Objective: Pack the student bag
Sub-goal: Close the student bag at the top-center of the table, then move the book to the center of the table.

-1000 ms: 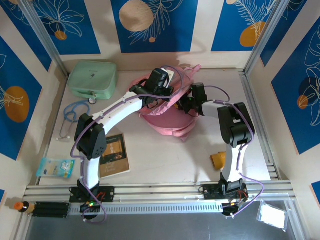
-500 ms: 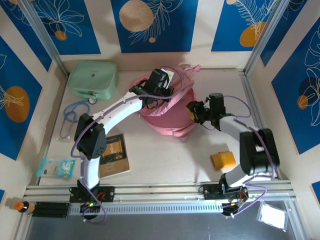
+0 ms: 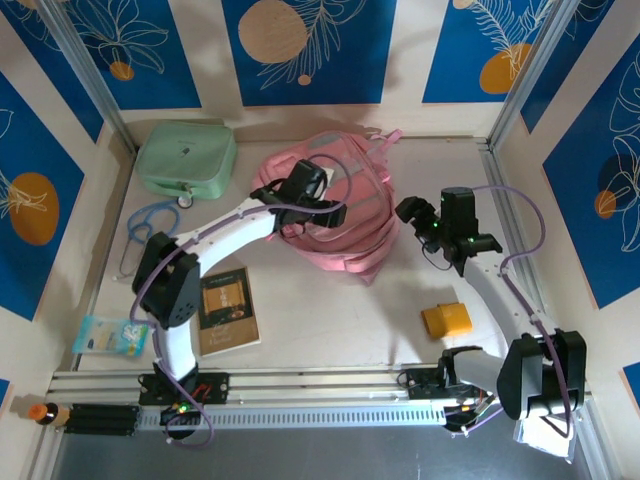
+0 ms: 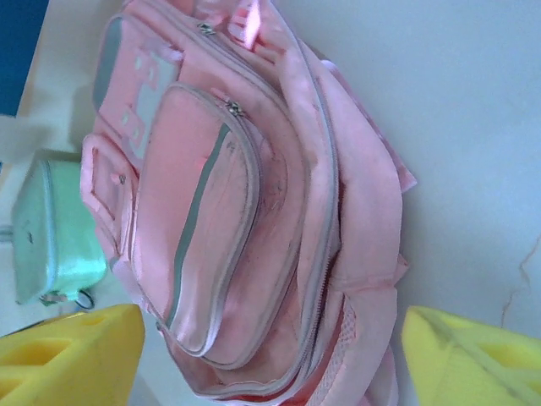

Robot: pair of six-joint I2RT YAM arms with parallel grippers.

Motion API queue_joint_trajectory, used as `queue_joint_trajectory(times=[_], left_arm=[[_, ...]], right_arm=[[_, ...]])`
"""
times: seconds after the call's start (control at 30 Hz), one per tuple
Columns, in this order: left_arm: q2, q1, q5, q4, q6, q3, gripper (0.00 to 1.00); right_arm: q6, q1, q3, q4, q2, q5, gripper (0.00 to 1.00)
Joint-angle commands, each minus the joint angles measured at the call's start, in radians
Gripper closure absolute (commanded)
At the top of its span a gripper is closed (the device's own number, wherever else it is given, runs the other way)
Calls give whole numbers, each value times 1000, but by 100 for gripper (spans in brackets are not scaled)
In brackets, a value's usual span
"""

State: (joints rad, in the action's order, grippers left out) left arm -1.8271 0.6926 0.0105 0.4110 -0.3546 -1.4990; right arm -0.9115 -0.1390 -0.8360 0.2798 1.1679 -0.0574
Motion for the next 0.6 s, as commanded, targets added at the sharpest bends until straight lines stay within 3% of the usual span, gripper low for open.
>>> queue_joint_trajectory(times=[0.0, 0.27, 0.47, 0.57], left_arm=[[148, -17, 3, 116, -81, 90, 16], [406, -35, 86, 366, -252, 394, 0], [547, -48, 117, 385, -384, 610, 0], [570, -57, 68, 329, -454, 700, 0]], right_arm=[[98, -60, -72, 36, 26, -69, 15], [125, -165, -190, 12, 180, -90, 10], [134, -209, -266, 12, 271, -78, 8], [134, -223, -281, 12, 287, -78, 8]])
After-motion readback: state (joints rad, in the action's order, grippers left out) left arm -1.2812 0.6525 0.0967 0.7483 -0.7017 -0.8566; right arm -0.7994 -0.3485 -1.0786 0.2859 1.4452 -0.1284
